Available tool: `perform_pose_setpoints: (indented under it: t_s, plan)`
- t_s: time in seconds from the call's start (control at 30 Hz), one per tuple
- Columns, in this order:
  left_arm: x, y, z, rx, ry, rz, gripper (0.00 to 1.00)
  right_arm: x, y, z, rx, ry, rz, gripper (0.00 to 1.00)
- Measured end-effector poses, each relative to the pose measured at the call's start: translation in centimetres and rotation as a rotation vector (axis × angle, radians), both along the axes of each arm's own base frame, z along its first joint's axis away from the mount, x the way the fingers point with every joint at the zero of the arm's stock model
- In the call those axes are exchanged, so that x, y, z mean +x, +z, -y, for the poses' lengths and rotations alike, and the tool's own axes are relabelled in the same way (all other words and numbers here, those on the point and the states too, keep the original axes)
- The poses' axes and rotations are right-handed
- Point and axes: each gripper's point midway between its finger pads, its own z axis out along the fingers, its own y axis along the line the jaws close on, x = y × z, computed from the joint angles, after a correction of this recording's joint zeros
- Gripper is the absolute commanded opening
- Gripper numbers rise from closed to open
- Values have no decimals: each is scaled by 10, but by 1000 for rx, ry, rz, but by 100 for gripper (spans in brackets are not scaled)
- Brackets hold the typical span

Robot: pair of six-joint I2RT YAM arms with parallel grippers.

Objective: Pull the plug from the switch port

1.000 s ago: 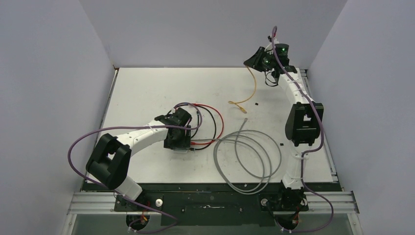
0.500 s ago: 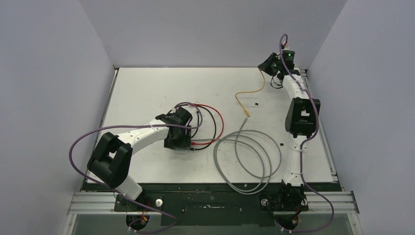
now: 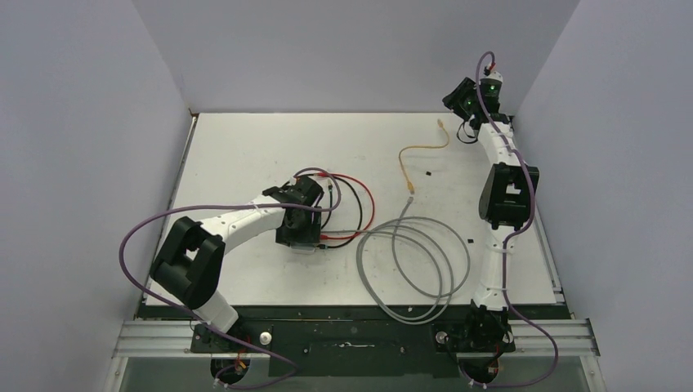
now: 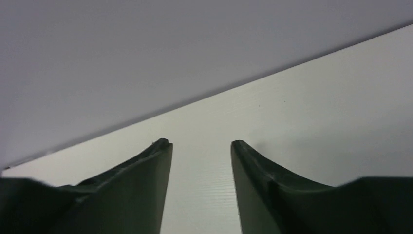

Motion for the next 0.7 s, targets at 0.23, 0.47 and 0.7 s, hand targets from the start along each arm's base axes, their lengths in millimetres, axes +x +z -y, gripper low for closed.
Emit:
perform_pose_setpoints:
  t_s: [0.23,0.47,0.7]
  plan:
    - [1,0,1,2,-6,-1,0,4,11,9,-34,-24,28,82]
    - [4,2,3,-2,-9,6,0,2,8,9,-36,-24,13,90]
    - [4,2,3,-2,-9,7,0,-7,-4,5,-22,-1,-36,93]
